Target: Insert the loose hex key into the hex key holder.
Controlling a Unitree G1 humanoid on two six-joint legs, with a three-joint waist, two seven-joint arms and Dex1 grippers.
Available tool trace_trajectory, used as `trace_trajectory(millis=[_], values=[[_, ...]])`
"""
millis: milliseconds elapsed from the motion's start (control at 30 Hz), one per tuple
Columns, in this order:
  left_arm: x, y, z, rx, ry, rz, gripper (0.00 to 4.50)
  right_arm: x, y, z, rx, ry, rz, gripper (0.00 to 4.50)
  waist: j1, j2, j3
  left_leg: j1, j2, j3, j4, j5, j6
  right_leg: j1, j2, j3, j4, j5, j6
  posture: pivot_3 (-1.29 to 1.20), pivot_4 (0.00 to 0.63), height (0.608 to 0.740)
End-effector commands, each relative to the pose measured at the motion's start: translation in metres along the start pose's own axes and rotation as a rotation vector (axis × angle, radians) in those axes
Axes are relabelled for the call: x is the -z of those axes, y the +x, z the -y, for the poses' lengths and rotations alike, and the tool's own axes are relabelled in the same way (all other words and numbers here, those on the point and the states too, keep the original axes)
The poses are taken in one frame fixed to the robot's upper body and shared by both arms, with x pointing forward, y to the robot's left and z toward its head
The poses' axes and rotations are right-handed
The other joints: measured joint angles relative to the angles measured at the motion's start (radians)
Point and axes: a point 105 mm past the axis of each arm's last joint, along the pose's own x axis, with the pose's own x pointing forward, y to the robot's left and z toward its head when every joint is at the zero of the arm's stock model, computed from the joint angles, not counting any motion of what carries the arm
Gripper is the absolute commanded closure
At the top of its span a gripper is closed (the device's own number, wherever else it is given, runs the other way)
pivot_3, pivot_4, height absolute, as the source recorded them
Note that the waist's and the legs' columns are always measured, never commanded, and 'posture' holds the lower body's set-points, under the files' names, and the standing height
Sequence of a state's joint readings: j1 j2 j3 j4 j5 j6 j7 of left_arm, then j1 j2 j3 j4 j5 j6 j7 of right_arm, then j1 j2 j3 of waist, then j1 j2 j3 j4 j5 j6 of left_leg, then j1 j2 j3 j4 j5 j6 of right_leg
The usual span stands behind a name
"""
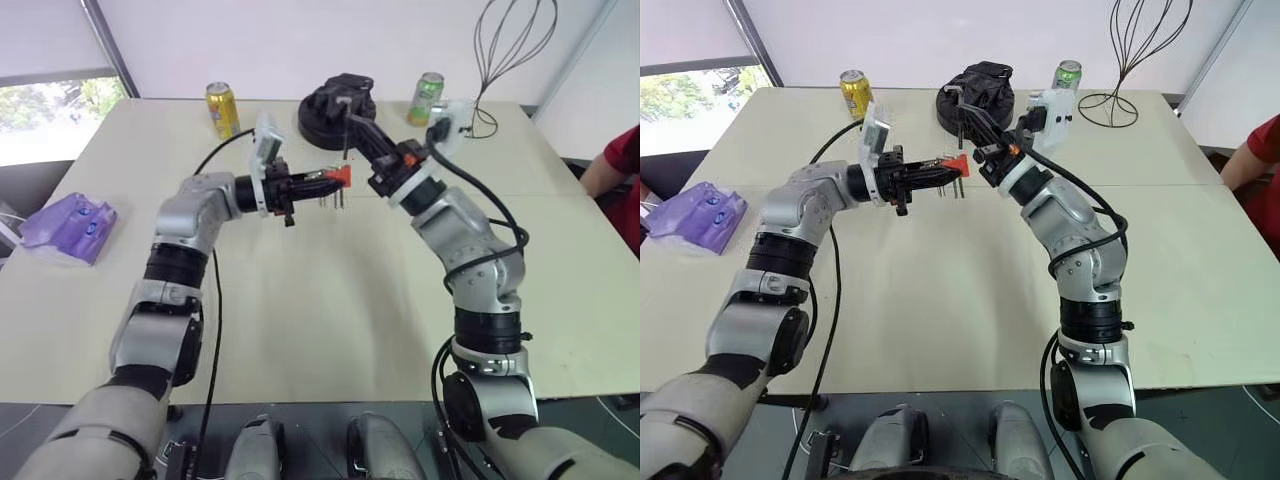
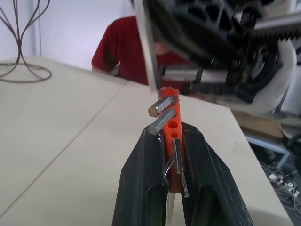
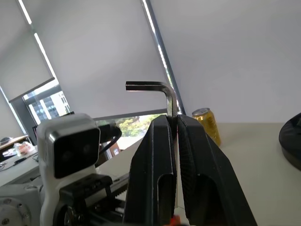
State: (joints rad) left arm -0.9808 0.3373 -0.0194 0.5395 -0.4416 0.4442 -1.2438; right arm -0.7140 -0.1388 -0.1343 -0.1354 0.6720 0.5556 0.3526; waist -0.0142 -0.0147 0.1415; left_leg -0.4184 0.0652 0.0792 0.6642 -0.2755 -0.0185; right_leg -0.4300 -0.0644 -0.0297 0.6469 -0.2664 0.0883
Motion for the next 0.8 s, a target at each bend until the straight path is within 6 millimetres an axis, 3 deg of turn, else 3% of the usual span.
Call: trace_trajectory(millis=[33, 800], values=[[-0.015, 0.002, 0.006, 0.024, 0.073, 0.024, 4.50, -0.020, 0.004, -0.010, -0.040, -0.023, 0.070, 4.45, 0.000, 0.000, 0.000, 0.000, 0.000, 0.000, 0.000, 0.000, 0.000, 0.000, 0.000, 0.000, 0.000, 0.000, 0.000, 0.00, 0.150, 0.740], [-0.033, 0.001, -0.001, -0.019, 0.089, 0.080, 4.50, -0.013, 0.001, -0.007, -0.031, -0.013, 0.048, 4.45, 0.000, 0.000, 0.000, 0.000, 0.000, 0.000, 0.000, 0.000, 0.000, 0.000, 0.000, 0.000, 0.000, 0.000, 0.000, 0.00, 0.150, 0.740]])
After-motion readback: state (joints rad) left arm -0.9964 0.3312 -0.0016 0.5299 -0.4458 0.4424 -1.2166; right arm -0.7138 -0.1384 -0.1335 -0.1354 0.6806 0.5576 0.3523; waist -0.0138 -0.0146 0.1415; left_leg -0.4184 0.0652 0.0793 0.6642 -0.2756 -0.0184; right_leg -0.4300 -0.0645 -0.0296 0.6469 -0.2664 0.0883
